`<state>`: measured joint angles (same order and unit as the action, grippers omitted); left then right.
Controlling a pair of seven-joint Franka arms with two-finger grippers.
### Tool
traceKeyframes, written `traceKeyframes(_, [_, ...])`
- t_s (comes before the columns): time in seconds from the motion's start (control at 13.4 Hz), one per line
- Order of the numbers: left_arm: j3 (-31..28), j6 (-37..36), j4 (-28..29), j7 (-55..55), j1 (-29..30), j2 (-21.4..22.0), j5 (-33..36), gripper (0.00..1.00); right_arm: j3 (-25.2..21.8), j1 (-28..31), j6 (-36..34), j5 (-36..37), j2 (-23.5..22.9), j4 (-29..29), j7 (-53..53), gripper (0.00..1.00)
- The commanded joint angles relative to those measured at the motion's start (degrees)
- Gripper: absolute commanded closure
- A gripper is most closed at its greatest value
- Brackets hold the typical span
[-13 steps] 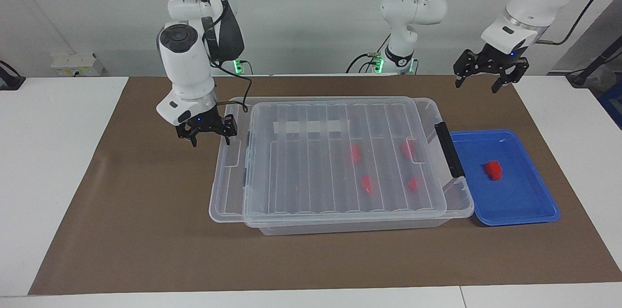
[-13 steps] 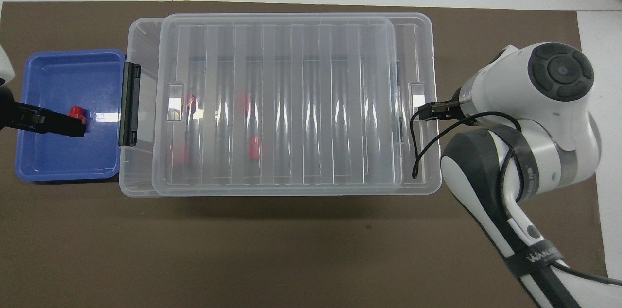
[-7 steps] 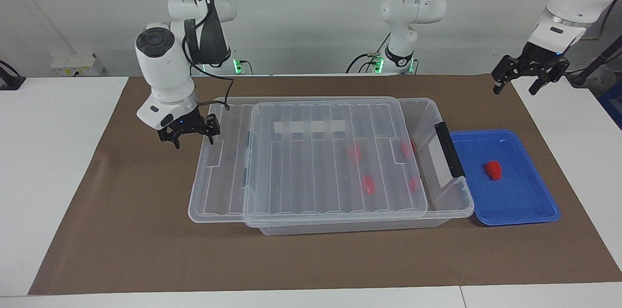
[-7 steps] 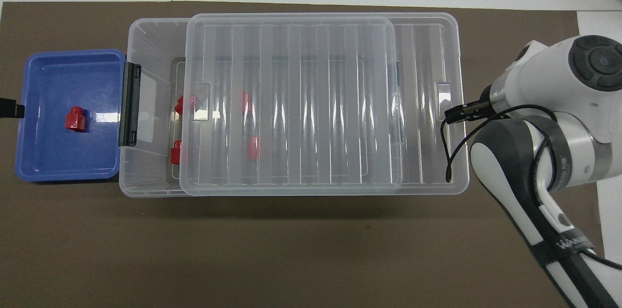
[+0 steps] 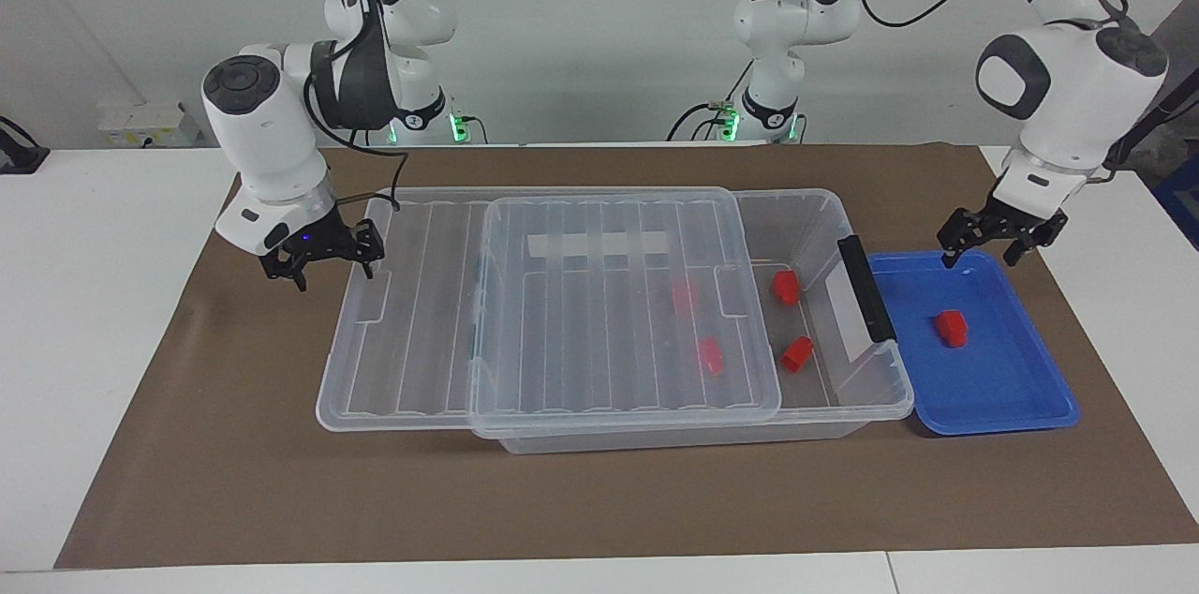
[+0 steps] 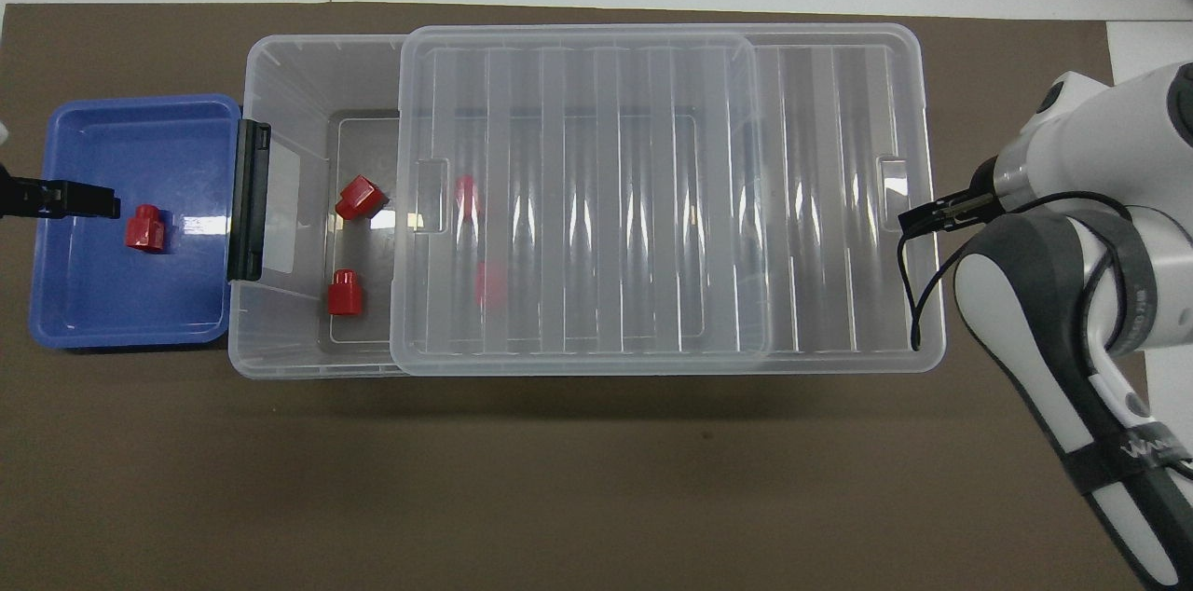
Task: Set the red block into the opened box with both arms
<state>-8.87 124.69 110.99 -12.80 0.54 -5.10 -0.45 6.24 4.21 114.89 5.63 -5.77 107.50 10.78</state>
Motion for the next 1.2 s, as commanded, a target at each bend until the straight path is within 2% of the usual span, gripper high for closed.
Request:
traceKeyframes(0.0, [0.3, 8.3, 4.4, -2.1, 5.2, -1.4, 1.0, 0.00, 0.4, 1.8, -0.6, 0.7, 1.3, 1.1, 3.4, 0.04])
traceKeyframes(0.45, [0.3, 14.9, 5.5, -3.3, 4.8, -8.9, 0.9, 0.00, 0.1, 3.1, -0.6, 0.7, 1.3, 1.1, 6.0, 0.04])
traceKeyframes(0.6, [0.3, 19.7, 7.7, -1.4, 3.7, -11.0, 0.9, 0.00, 0.1, 4.0, -0.5, 0.7, 1.3, 1.1, 7.1, 0.04])
traceKeyframes(0.67, [0.3, 22.5, 8.8, -1.4, 3.7, -11.8, 0.9, 0.00, 0.1, 4.2, -0.3, 0.7, 1.3, 1.1, 7.2, 0.04])
traceKeyframes(0.82, [0.3, 23.1, 9.1, -1.4, 3.8, -12.1, 0.9, 0.02, 0.1, 4.4, -0.2, 0.7, 1.3, 1.1, 7.2, 0.04])
traceKeyframes(0.9, [0.3, 23.1, 9.1, -1.3, 3.7, -12.1, 0.9, 0.13, 0.1, 4.4, -0.2, 0.7, 1.3, 1.1, 7.2, 0.04])
traceKeyframes(0.97, [0.3, 23.1, 9.2, -1.3, 3.7, -12.1, 0.9, 0.37, 0.1, 4.5, -0.1, 0.6, 1.3, 1.2, 7.2, 0.04])
traceKeyframes(1.12, [0.3, 22.7, 9.2, -2.0, 3.6, -12.1, 1.0, 0.97, 0.1, 4.8, 0.1, 0.7, 1.3, 1.2, 7.2, 0.04])
